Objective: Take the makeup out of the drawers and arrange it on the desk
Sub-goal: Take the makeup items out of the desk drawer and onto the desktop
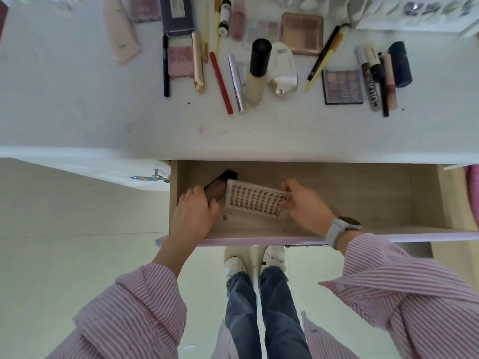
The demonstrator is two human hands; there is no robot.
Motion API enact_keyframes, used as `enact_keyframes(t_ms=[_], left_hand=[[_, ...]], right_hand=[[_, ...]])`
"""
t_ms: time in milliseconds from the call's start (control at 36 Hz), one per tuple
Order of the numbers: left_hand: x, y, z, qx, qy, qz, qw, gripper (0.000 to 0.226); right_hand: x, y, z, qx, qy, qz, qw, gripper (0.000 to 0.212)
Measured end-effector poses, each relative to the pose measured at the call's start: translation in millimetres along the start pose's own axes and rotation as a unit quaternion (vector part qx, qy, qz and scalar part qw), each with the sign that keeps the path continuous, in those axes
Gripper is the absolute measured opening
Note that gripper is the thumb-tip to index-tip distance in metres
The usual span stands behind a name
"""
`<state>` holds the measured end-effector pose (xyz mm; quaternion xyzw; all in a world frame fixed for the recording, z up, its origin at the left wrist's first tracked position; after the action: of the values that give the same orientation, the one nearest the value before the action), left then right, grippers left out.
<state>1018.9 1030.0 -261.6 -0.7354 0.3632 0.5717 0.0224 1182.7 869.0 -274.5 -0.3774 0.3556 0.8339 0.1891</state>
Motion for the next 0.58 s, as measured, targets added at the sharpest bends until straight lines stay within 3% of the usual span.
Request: enact_keyframes(t_ms=[306, 417, 583], left_hand=[[-52.2, 36.1, -30.4, -0.014, 0.225, -0.008, 0.974, 0.023], [-62.8, 44.7, -68.2, -0.02, 0.313, 0.049, 0.948, 0.012], [-52.5, 51.9, -143.8, -0.04, 0.444, 0.161, 0.881, 0.02]], right_hand=[[-59.3, 58.6, -5.7, -0.031, -0.152, -0.108, 0.982, 0.016], [-101.6, 71.0, -18.5, -0.007, -0.198, -0.159, 0.967, 0.013], [-168.4, 88.8, -61.0, 0.056, -0.314, -0.241, 0.916, 0.006]])
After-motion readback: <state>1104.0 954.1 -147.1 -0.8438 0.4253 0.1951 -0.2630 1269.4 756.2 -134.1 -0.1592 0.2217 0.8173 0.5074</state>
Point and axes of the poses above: each hand's wrist, its own y-axis away from the middle knuckle, its own x-axis out of the palm, z = x × y, the point moved 2 cm from there along -y, towards the middle knuckle, and after that the axes turned 6 degrees about -z, right-handed, at the moved point
